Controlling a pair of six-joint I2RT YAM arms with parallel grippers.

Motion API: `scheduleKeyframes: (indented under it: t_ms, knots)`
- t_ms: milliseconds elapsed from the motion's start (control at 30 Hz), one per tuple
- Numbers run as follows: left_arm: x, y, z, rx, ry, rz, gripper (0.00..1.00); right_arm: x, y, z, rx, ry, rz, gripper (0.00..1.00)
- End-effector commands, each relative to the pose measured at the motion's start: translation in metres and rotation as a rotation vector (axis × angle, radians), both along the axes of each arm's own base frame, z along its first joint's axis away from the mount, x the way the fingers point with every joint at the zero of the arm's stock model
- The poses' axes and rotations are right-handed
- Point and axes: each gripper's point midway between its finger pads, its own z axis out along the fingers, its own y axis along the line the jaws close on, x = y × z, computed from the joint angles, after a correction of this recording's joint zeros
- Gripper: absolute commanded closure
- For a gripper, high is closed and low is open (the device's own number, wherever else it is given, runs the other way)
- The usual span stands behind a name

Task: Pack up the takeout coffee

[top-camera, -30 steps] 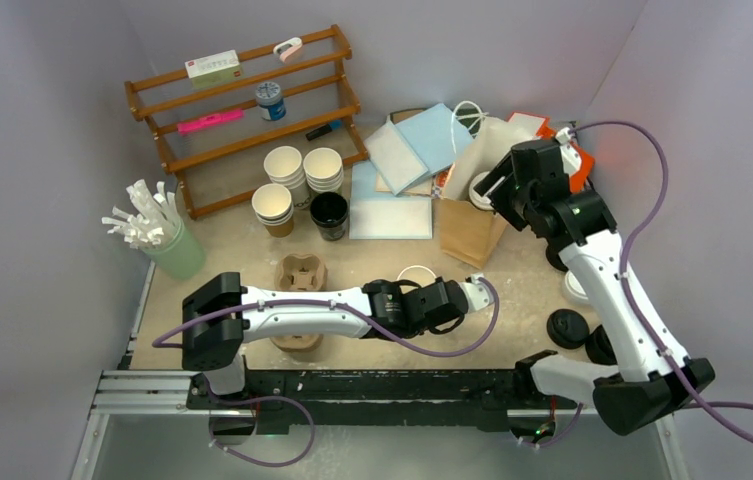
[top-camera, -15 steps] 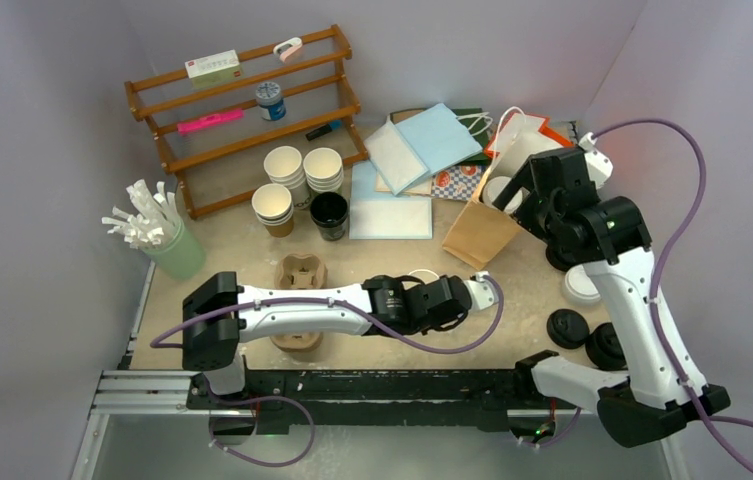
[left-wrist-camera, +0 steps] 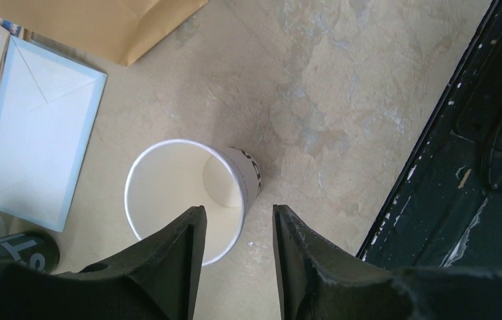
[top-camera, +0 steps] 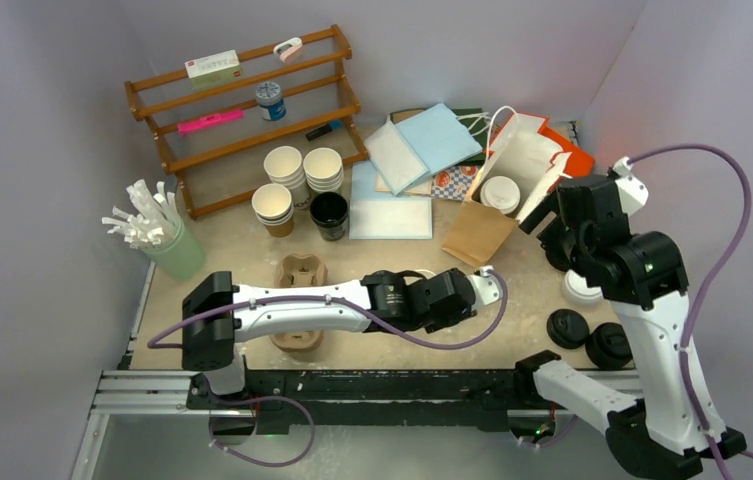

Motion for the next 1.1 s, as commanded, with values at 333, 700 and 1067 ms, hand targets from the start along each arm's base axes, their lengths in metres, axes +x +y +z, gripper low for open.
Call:
scheduleKeyframes:
  t_ms: [333,700,1067]
  knots:
    - [0.042,0.018,0.082,-0.244,0.05,0.143,0.57,-0.047,0.001,-0.087,0.099,0.183,-0.081,0.34]
    - [0.054,0.02,0.089,-0.273,0.068,0.133,0.57,-0.059,0.005,-0.208,0.086,0.511,-0.291,0.15]
    - [0.048,0.039,0.103,-0.279,0.094,0.131,0.58,-0.036,-0.054,-0.246,0.096,0.475,-0.466,0.1]
